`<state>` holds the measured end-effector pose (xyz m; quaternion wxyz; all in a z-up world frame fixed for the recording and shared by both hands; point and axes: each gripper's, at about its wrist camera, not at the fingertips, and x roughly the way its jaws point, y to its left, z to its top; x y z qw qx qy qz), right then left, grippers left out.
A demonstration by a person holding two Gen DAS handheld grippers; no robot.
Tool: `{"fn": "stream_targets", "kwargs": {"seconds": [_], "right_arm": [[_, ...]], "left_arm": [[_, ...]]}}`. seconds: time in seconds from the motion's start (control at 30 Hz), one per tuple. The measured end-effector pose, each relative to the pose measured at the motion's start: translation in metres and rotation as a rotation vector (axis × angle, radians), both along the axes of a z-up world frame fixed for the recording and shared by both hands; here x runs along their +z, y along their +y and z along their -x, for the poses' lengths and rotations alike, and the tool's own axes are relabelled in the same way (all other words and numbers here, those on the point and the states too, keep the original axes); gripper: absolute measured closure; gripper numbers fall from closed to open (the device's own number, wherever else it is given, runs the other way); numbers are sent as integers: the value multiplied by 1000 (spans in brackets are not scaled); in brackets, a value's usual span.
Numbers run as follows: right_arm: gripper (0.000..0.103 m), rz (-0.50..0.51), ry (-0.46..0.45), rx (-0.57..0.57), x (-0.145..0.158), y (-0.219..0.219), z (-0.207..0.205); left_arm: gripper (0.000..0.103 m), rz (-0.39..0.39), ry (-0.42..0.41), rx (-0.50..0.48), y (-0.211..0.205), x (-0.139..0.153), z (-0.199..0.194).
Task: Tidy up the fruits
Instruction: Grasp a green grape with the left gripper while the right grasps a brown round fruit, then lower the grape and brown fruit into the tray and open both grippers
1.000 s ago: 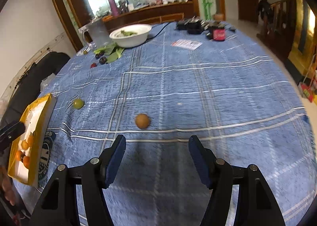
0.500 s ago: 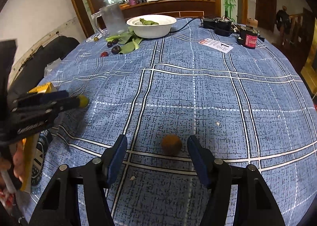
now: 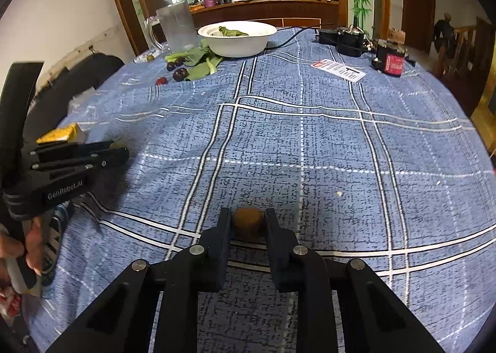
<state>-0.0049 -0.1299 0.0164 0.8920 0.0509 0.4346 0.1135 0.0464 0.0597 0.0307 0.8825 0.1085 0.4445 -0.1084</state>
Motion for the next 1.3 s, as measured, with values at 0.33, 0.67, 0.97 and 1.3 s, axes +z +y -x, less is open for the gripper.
{"fn": "stream_targets", "kwargs": {"seconds": [0.33, 0.67, 0.97, 1.3], "right_arm": [[81, -188, -79, 5, 19, -14, 13], [80, -150, -121, 113, 51, 38, 50], [80, -147, -104, 327, 63, 135, 80], [80, -93, -62, 531, 48, 238, 116]], "left_arm": [[81, 145, -77, 48, 31, 41, 66], [81, 273, -123, 242, 117, 65, 138], [81, 210, -130, 446, 186, 49, 189], [80, 159, -94, 544, 218, 22, 210]]}}
